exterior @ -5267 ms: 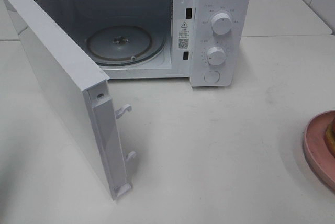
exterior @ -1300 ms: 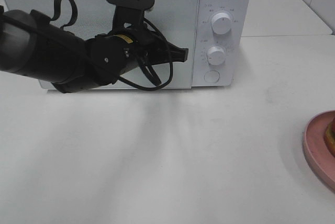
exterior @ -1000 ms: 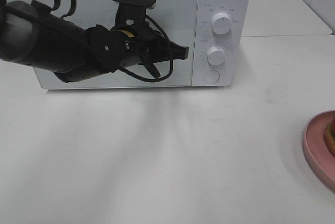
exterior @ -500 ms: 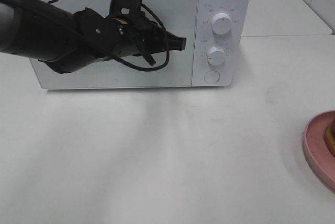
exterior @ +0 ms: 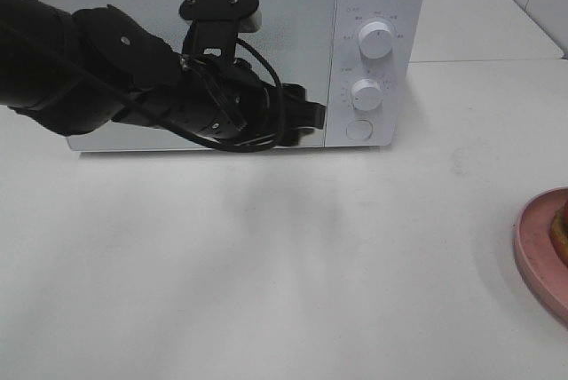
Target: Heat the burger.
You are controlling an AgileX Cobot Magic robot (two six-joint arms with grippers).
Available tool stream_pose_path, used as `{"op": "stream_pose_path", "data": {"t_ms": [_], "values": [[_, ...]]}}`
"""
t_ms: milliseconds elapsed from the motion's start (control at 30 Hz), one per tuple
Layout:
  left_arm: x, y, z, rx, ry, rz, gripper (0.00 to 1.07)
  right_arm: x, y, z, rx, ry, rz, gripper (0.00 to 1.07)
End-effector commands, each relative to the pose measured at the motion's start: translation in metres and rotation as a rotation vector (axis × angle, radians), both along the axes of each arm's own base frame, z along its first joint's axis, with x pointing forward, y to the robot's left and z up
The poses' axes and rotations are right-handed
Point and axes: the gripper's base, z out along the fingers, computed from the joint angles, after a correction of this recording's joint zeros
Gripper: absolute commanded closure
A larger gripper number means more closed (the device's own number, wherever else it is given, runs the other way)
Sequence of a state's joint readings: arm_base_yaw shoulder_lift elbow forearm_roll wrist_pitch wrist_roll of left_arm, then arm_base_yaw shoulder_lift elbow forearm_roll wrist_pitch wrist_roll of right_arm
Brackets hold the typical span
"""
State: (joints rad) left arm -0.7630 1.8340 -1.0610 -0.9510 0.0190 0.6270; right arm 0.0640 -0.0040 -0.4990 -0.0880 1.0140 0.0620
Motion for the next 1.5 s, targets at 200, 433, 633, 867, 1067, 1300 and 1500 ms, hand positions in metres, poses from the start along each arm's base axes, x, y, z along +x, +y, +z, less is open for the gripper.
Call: {"op": "stream_pose_path", "data": {"t_ms": [200,433,633,867,1067,1300,1500], "values": [[-0.031,0.001,0.009,0.117,0.114,-0.324,0.07,-0.003,0.0,0.001,-0.007,-0.042,0.001,0.32],[-0.036,0.029,0.022,0.216,0.232,-0.367,0.07,-0.003,0.0,0.001,-0.007,-0.042,0.001,0.32],[-0.035,0.085,0.048,0.307,0.389,-0.29,0.07,-0.003,0.0,0.001,-0.007,-0.042,0.001,0.32],[-0.043,0.138,0.083,0.299,0.464,-0.207,0.07,-0.003,0.0,0.001,-0.007,-0.042,0.001,0.32],[-0.057,0.201,0.118,0.257,0.403,0.003,0.07,-0.003,0.0,0.001,-0.007,-0.042,0.001,0.32],[-0.087,0.243,0.131,0.214,0.358,0.232,0.07,-0.003,0.0,0.001,-0.007,-0.042,0.001,0.32],[-0.137,0.263,0.13,0.245,0.297,0.41,0.07,-0.003,0.0,0.001,-0.007,-0.042,0.001,0.32]]}}
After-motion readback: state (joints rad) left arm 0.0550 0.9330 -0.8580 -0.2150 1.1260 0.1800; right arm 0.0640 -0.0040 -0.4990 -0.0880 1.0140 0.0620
